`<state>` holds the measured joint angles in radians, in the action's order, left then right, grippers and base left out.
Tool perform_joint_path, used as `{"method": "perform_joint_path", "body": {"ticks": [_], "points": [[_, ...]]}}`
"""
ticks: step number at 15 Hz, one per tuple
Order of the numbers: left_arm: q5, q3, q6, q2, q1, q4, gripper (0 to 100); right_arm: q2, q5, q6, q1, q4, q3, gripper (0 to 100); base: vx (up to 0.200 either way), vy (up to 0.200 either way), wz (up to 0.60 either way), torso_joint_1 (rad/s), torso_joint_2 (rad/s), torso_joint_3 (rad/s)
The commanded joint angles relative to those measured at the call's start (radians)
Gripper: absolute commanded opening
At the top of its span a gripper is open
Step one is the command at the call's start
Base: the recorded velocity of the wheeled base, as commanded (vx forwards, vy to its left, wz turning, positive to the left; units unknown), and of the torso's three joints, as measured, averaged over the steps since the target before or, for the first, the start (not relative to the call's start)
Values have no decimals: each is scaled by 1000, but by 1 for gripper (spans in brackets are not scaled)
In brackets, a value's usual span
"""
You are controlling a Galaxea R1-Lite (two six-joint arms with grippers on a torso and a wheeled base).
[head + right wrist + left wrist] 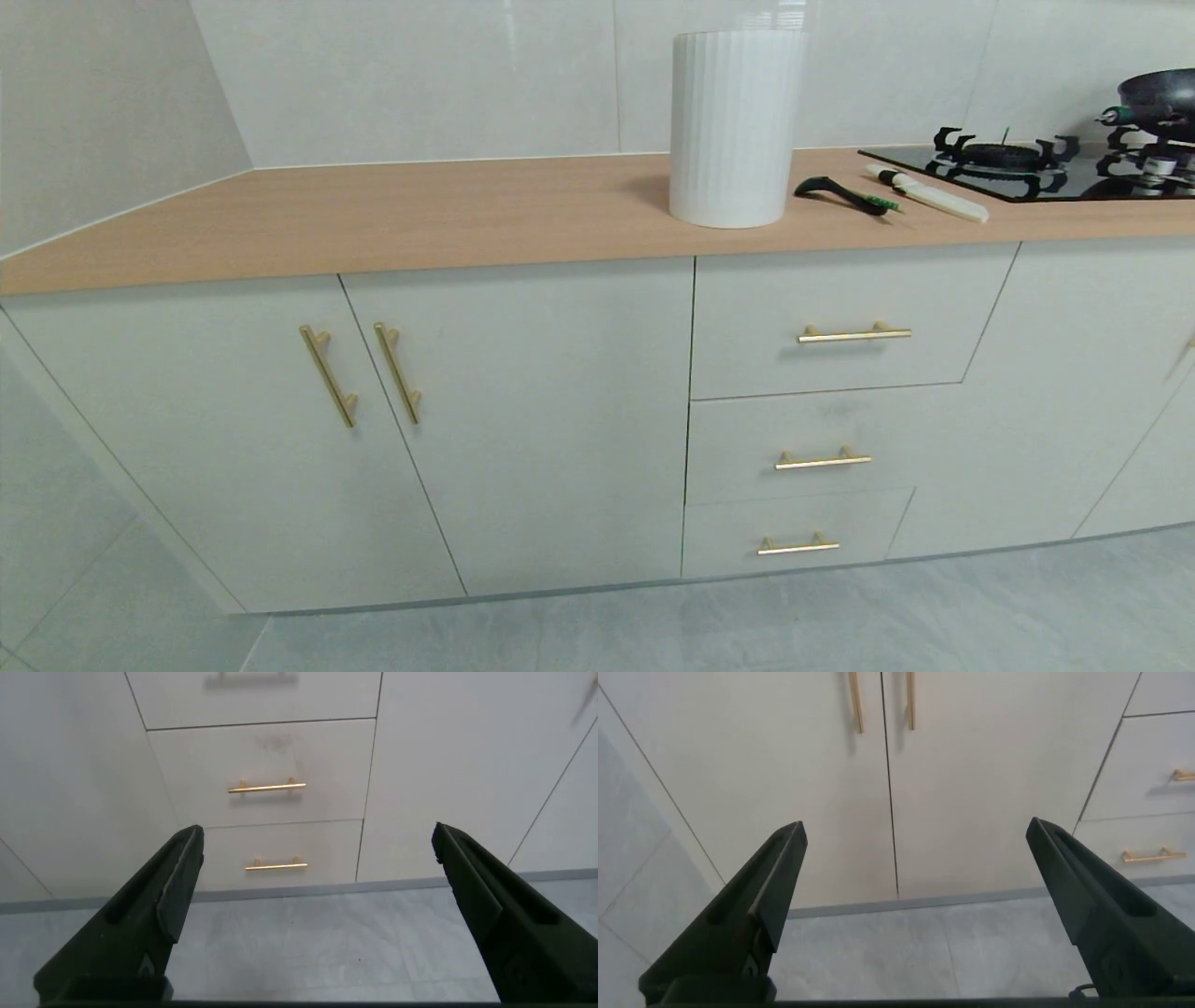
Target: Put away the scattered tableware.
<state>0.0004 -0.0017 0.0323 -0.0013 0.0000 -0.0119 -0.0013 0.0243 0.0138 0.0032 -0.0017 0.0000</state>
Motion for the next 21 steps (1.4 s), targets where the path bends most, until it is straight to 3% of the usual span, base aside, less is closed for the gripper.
{"method": "perform_joint_path", "body": {"ticks": [1, 4, 9, 12, 21], "points": [[1, 0, 0, 1, 0, 0, 100, 1, 0, 0, 0, 0, 0, 100, 200, 0, 0, 2, 2, 2], [1, 0, -2, 1, 0, 0, 100, 1, 0, 0, 0, 0, 0, 100, 200, 0, 0, 4, 1, 5], [1, 0, -2, 1, 0, 0, 100, 1, 0, -3, 1, 0, 0, 100, 0, 0, 0, 0, 0, 0], [1, 0, -2, 1, 0, 0, 100, 1, 0, -3, 0, 0, 0, 100, 0, 0, 600, 2, 4, 5], [3, 0, -3, 1, 0, -2, 100, 1, 0, -2, 1, 0, 0, 100, 0, 0, 0, 0, 0, 0]]}}
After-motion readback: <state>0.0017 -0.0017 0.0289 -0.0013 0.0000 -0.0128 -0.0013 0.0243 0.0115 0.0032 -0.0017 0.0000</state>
